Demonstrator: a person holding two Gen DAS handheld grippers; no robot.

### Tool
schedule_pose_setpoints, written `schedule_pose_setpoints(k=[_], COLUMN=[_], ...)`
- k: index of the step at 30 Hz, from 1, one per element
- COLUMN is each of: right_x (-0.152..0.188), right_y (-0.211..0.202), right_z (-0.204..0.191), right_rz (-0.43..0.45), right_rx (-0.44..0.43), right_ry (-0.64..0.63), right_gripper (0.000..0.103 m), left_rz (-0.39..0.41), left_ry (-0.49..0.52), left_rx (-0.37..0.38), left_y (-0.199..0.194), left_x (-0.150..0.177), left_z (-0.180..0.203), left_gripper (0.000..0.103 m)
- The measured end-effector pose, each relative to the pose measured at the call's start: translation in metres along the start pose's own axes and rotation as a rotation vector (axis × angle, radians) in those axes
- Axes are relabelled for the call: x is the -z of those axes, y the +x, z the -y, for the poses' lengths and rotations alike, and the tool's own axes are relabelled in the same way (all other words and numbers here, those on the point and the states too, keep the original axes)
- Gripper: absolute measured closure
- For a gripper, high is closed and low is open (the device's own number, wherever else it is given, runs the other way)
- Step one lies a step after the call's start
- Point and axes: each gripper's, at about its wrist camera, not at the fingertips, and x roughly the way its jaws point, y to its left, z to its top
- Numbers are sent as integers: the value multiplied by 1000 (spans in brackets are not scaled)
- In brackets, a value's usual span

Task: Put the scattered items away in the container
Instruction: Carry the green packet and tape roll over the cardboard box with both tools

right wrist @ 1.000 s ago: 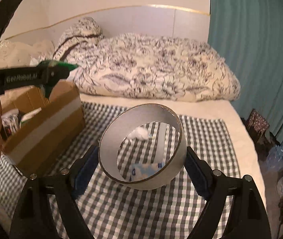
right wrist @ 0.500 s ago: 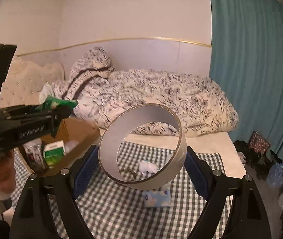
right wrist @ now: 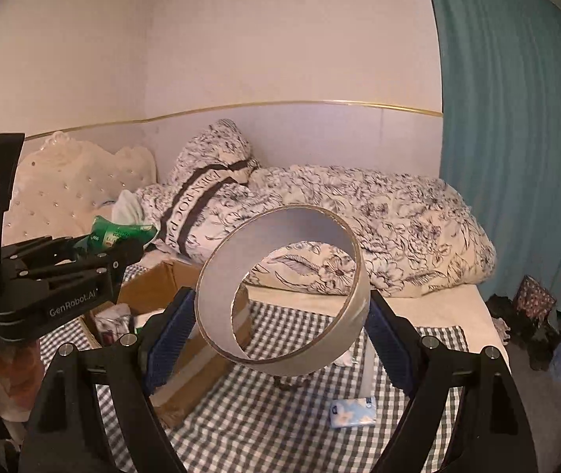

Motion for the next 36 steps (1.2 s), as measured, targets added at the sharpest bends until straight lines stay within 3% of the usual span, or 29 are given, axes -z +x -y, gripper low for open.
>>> schedule_pose_setpoints(k=[16,36], right_x=[-18,-27], right_y=[9,67], right_z=[-55,-108], right_rz=[17,-29], right_rx=[-50,-140], right_ry=[-30,-62], right_gripper=[19,19], left_rz=[25,-41], left_ry=[-28,-125], left_rx=[-77,-160], left_y=[-28,9], left_x=[-3,9], left_z=[-45,-125], left_gripper=[64,64])
